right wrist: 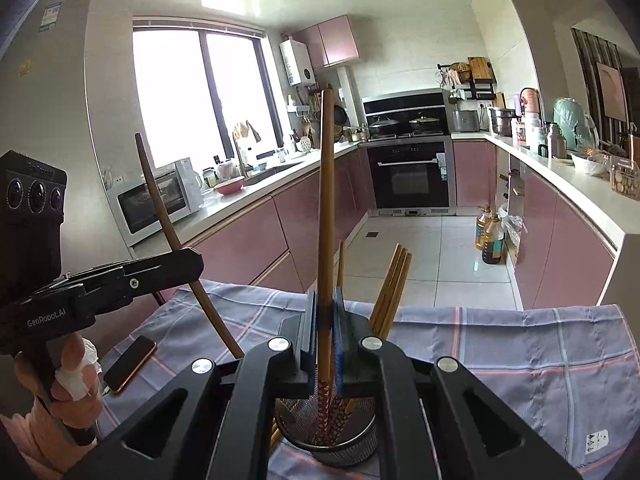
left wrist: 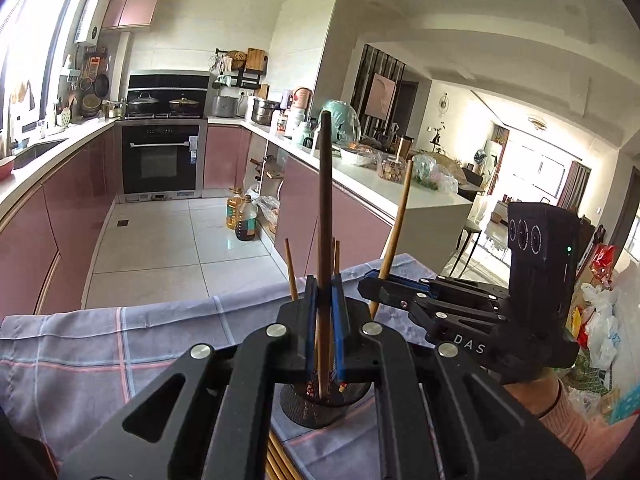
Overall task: Organize utensils
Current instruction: 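Lower the left tool's chopstick into the mesh cup and open while the right tool releases its own, then withdraw both open tools from the cup back to the remaining chopsticks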
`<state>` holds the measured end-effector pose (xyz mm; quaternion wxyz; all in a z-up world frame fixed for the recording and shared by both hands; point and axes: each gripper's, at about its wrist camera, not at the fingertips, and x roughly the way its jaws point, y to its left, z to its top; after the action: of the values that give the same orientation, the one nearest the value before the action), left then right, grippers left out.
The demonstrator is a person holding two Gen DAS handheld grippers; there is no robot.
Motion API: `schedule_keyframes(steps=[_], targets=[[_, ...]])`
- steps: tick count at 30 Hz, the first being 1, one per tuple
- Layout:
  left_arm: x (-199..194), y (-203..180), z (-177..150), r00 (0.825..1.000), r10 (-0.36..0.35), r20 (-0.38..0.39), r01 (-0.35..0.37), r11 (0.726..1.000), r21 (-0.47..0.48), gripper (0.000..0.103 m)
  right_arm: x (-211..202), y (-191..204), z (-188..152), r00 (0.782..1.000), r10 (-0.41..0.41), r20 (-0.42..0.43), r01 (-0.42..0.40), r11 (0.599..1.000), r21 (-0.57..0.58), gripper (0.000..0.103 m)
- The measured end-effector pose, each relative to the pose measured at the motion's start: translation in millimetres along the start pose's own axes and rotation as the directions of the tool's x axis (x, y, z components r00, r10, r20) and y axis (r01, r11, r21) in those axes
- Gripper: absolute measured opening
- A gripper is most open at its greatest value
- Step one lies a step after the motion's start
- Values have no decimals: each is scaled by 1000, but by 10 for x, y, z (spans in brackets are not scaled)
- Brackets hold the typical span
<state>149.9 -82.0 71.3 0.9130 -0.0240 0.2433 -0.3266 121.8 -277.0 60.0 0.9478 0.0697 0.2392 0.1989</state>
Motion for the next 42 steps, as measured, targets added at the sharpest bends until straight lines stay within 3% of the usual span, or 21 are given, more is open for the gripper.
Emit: schedule_keyframes(steps=[9,16,21,25,28,36,42], targets=[[391,84,-171,986,2,-166,0,1000,11,7,321,-61,-230,988,0,-155,3,1000,21,6],[718,229,-231,973,17,-229,-20,1000,-9,8,468,-125,-324,979,-13,-203,24,998,50,7],[845,279,-212,973,29,-229,-35,999,-25,8,462,-167,-315,982,-29,-187,42,997,63,8],[855,320,-239,975,32,-222,-42,998,-42,25,429,-183,-310,985,-30,-170,43,996,73,15],[813,347,-282,978,31,-206,-42,998,-49,27,384,-167,-322,987,-26,-157,37,997,68,20],[439,391,-463,988,82,-128,-89,995,-48,32,231,-100,-343,991,-19,-131,27,998,55,27],[144,485,-672,989,114,-98,-120,991,-55,37,35,116,-418,992,43,-117,-41,999,13,32]])
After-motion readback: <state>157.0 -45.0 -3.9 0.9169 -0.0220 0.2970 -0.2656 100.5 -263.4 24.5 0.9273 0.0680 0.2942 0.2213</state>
